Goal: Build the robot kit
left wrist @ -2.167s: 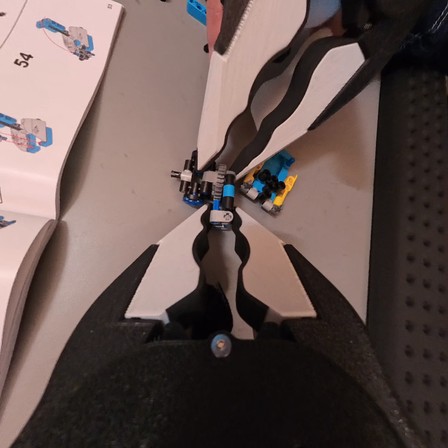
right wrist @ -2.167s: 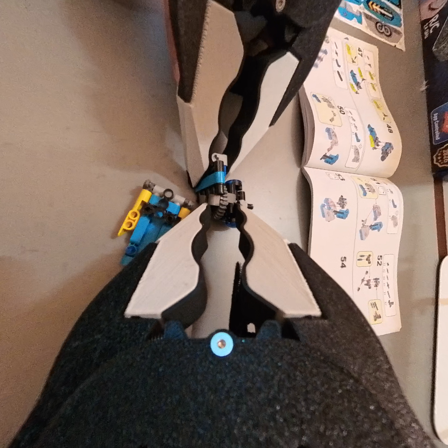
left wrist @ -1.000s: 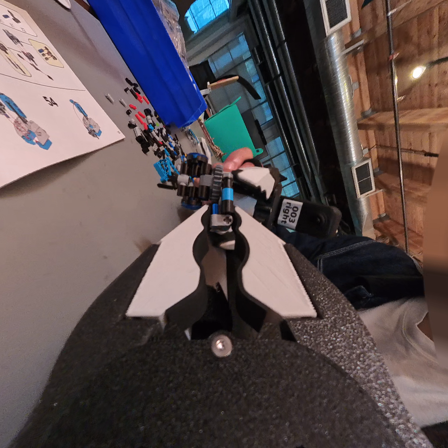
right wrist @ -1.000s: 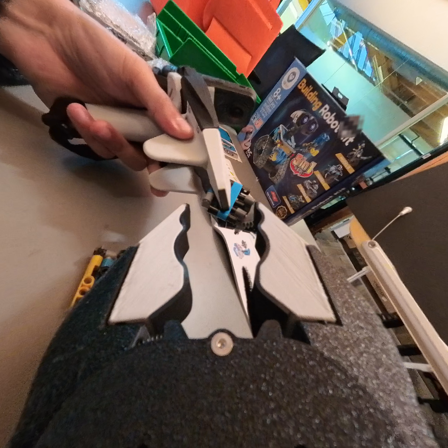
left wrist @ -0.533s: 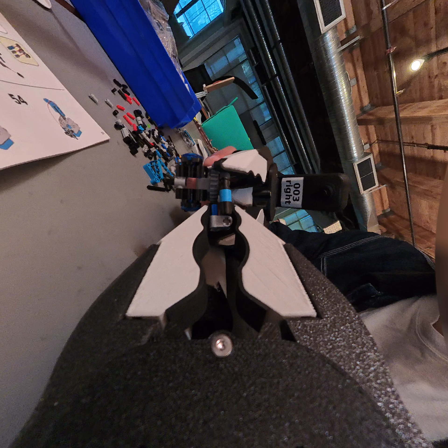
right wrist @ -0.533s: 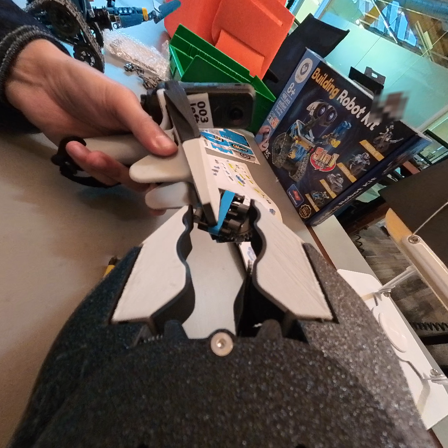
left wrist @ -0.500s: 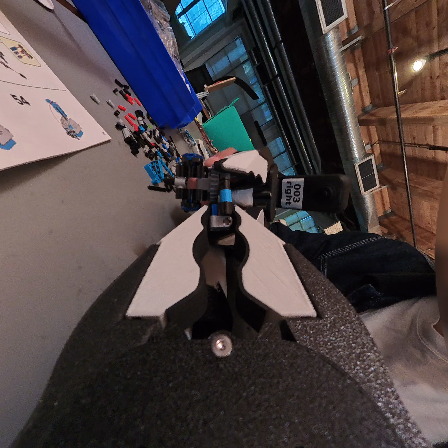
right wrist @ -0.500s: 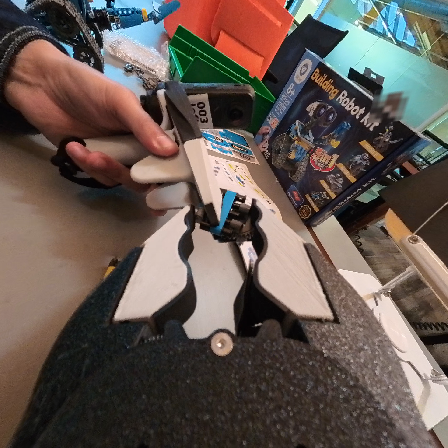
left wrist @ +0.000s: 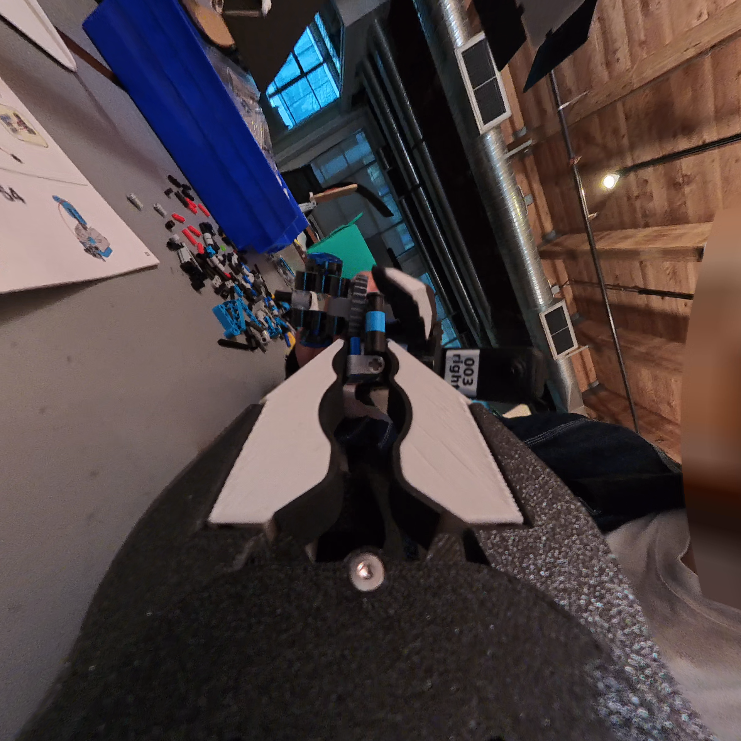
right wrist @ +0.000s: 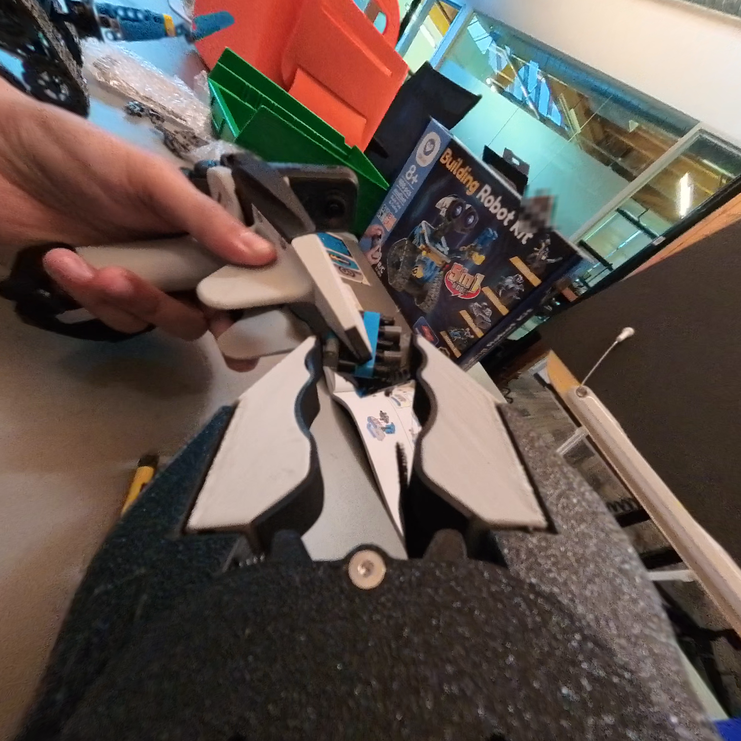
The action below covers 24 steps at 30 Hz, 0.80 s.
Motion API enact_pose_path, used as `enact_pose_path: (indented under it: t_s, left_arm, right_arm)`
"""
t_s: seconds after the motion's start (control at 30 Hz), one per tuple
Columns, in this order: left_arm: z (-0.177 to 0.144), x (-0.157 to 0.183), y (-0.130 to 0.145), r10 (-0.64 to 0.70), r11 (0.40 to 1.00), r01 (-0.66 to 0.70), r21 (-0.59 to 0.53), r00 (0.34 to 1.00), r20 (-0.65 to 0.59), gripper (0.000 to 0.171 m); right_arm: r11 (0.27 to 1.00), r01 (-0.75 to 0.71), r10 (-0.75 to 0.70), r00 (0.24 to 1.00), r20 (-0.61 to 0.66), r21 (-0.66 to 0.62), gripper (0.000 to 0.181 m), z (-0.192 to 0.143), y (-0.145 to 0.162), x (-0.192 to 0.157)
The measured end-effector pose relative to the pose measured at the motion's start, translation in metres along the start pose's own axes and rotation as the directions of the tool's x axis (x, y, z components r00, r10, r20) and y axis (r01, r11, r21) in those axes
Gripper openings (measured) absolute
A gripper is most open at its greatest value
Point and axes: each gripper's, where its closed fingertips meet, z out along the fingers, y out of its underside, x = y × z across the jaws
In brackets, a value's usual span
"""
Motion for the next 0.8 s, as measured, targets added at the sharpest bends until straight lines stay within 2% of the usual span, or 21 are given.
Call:
enact_pose_path:
  t_s: [0.07,0.17,0.27,0.4,0.57,0.63,0.7,0.8]
  left_arm:
    - [-0.003,0.001,-0.004,0.028,0.999,-0.029,0.014,1.000,0.012,0.013]
    - [-0.003,0.002,-0.004,0.013,1.000,-0.013,0.022,1.000,-0.004,0.013]
    - [-0.002,0.004,-0.005,-0.001,0.999,0.002,0.036,1.000,-0.025,0.013]
    - [0.000,0.012,-0.005,-0.120,0.990,0.130,0.053,0.980,-0.156,0.014]
    - [0.003,0.032,-0.002,-0.095,0.994,0.105,0.025,0.963,-0.252,0.014]
    - [0.004,0.031,-0.003,-0.077,0.996,0.087,0.030,0.970,-0.229,0.014]
    - [0.003,0.020,-0.004,-0.025,0.999,0.029,0.025,0.989,-0.148,0.013]
    - [0.002,0.014,-0.005,0.047,0.998,-0.045,0.034,0.997,-0.068,0.013]
  right_arm:
    - [1.000,0.013,-0.013,1.000,0.010,-0.008,0.043,0.000,0.000,-0.004]
    - [0.998,-0.067,0.067,0.997,0.036,0.002,0.041,0.000,-0.003,-0.003]
    - [0.997,-0.078,0.077,0.997,0.024,0.011,0.037,-0.001,-0.004,0.001]
    - [0.991,-0.135,0.135,0.988,0.072,0.001,0.035,-0.003,-0.009,0.002]
    - [0.989,-0.146,0.143,0.986,0.090,0.036,0.032,-0.013,-0.026,0.004]
    - [0.989,-0.144,0.140,0.986,0.091,0.038,0.032,-0.013,-0.025,0.005]
    - [0.992,-0.123,0.122,0.989,0.082,0.009,0.034,-0.007,-0.016,0.003]
    - [1.000,-0.014,0.014,1.000,0.008,0.001,0.035,-0.005,-0.012,0.004]
